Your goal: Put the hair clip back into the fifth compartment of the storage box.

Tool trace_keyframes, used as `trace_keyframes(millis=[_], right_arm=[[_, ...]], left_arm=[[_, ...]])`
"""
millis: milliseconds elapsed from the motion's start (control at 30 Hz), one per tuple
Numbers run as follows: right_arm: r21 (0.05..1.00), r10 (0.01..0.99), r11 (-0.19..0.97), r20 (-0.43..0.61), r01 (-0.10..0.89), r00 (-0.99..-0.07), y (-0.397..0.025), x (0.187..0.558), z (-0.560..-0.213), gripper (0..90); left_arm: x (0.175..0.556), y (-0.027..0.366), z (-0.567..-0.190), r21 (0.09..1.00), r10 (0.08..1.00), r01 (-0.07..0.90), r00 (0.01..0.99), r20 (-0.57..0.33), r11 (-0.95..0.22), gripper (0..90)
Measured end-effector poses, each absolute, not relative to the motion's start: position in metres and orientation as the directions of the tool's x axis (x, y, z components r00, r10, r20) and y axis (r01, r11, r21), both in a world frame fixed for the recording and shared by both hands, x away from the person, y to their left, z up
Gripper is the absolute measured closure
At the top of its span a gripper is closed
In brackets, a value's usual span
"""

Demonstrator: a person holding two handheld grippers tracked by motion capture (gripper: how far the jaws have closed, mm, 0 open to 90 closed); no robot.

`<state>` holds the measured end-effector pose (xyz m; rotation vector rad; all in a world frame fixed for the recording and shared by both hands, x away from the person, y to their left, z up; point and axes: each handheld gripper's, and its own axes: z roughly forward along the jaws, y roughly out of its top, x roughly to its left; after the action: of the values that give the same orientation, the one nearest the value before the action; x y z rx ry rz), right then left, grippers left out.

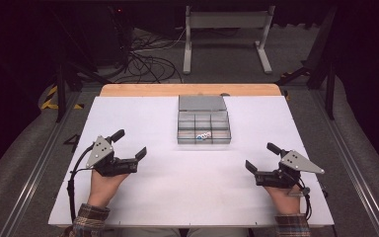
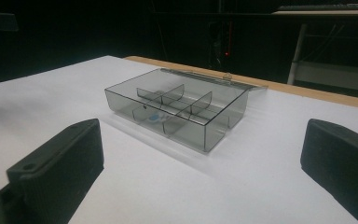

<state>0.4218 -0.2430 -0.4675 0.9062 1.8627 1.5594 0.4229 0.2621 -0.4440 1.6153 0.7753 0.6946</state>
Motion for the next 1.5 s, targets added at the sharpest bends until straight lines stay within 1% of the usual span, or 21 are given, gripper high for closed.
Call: trace_keyframes(millis=[300,500,667,767,1100,1300,1500], right_arm=[[0.984,0.778,0.074,0.044,0.162,-0.626,-0.245,0.422,-0.467,0.0],[0.985,0.782,0.083,0.031,0.154,-0.623,-0.245,0.421,-0.467,0.0],[0.981,0.797,0.079,0.045,0.178,-0.602,-0.248,0.422,-0.467,0.0],[0.981,0.802,0.079,0.042,0.175,-0.596,-0.250,0.422,-0.466,0.0],[0.983,0.794,0.090,0.024,0.157,-0.607,-0.249,0.421,-0.466,0.0],[0.983,0.791,0.089,0.028,0.160,-0.611,-0.248,0.421,-0.467,0.0],[0.983,0.791,0.094,0.023,0.158,-0.611,-0.248,0.421,-0.467,0.0]], left_arm=[[0.415,0.272,-0.452,0.986,0.798,0.114,0.602,0.032,-0.125,2.4],[0.410,0.278,-0.456,0.986,0.798,0.113,0.602,0.030,-0.122,1.9],[0.406,0.280,-0.459,0.983,0.798,0.117,0.602,0.042,-0.140,1.9],[0.404,0.283,-0.461,0.983,0.798,0.120,0.602,0.037,-0.137,1.9],[0.400,0.291,-0.466,0.984,0.798,0.136,0.602,0.013,-0.119,2.2],[0.402,0.288,-0.470,0.978,0.793,0.142,0.608,0.037,-0.154,2.3],[0.402,0.289,-0.469,0.980,0.792,0.135,0.610,0.034,-0.146,2.3]])
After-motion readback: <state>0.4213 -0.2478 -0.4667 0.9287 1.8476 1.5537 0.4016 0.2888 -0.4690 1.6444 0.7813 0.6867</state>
